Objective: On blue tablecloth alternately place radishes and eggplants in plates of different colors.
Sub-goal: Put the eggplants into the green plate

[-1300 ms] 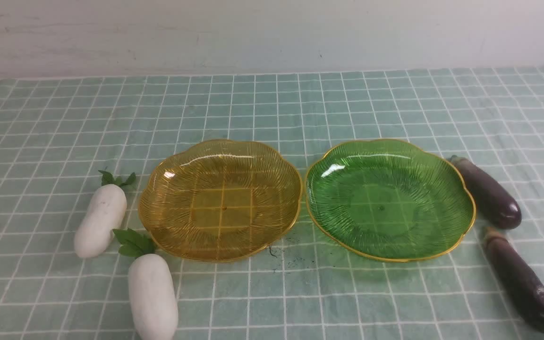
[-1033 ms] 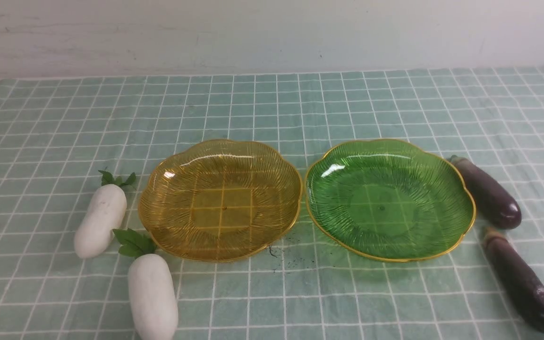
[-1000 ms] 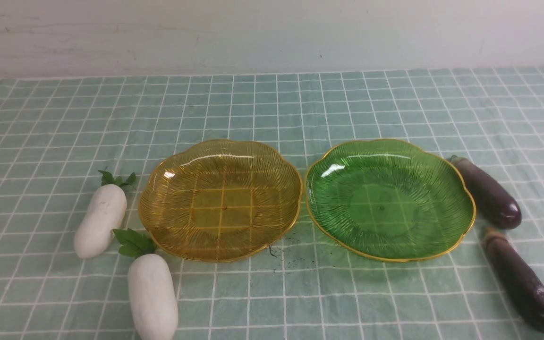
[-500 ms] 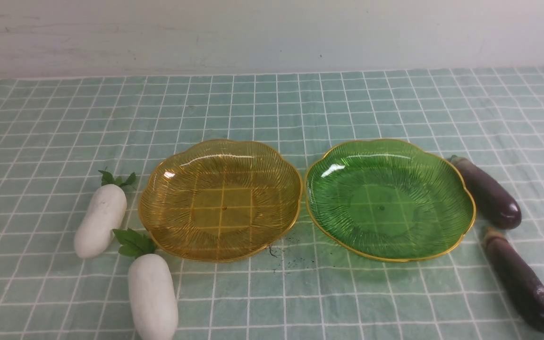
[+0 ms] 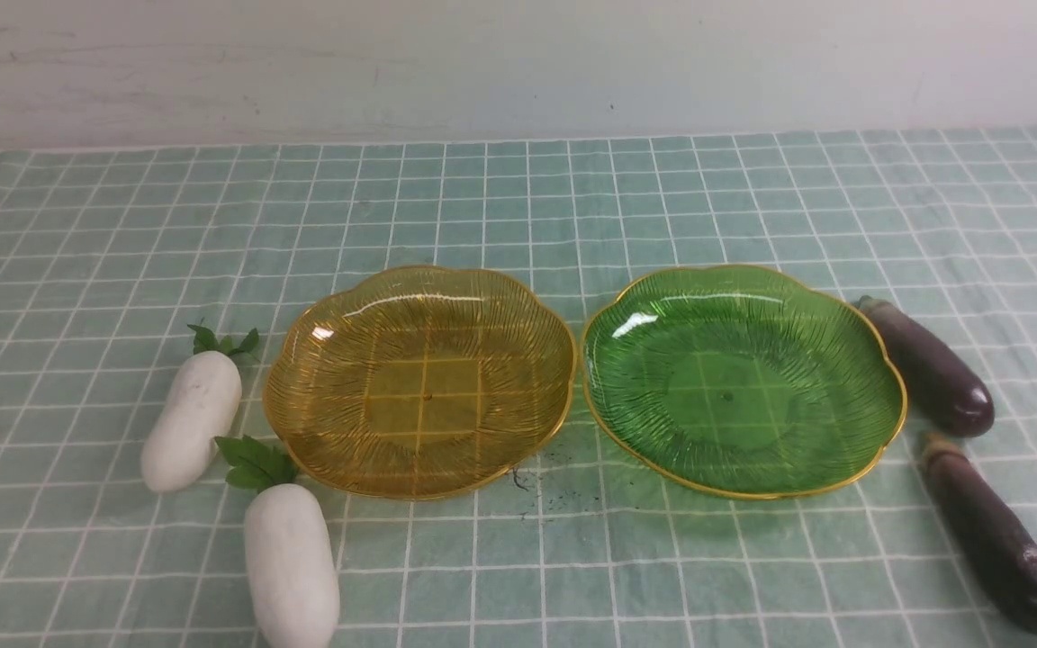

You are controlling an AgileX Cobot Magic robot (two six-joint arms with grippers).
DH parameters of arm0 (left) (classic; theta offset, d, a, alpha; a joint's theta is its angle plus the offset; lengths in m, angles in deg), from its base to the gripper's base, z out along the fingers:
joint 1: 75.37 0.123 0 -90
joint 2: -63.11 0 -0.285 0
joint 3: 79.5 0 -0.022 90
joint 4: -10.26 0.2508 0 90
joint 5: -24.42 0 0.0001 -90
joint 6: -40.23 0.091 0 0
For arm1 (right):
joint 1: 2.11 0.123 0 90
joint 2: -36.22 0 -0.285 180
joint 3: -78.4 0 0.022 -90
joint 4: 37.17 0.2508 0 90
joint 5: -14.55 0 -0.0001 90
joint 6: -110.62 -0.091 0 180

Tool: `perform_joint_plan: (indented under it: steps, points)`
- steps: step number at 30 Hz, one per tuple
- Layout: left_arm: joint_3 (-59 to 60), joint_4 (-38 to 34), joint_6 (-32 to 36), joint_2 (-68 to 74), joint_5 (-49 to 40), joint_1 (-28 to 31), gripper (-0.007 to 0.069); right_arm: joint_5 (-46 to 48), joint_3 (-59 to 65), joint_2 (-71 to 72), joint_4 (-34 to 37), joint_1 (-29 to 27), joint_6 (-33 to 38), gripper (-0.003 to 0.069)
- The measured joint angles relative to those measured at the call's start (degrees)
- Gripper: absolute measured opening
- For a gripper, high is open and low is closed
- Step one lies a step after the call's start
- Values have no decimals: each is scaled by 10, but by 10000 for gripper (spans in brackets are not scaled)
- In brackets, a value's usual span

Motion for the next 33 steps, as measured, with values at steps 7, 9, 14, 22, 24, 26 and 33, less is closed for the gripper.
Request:
perform_joint_plan:
  steps: [7,9,14,22,24,26,33]
  points:
    - [2,-197,-86,0,40,0,-8,-18,4,0,110,0,-73,-15]
    - [2,-305,-124,0,51,0,-8,-20,5,0,190,0,-118,-15]
    - [2,-516,-171,0,66,0,-8,-26,5,0,363,0,-187,-15]
    - [2,-643,-126,0,88,0,-8,-60,5,0,479,0,-198,-15]
    - [-4,-649,-101,0,75,0,-8,-59,4,0,491,0,-186,-15]
    - [-23,-651,-72,0,60,0,-8,-58,-10,0,488,0,-151,-15]
    - [-130,-653,74,26,40,0,-8,-76,-118,-9,445,0,31,-15]
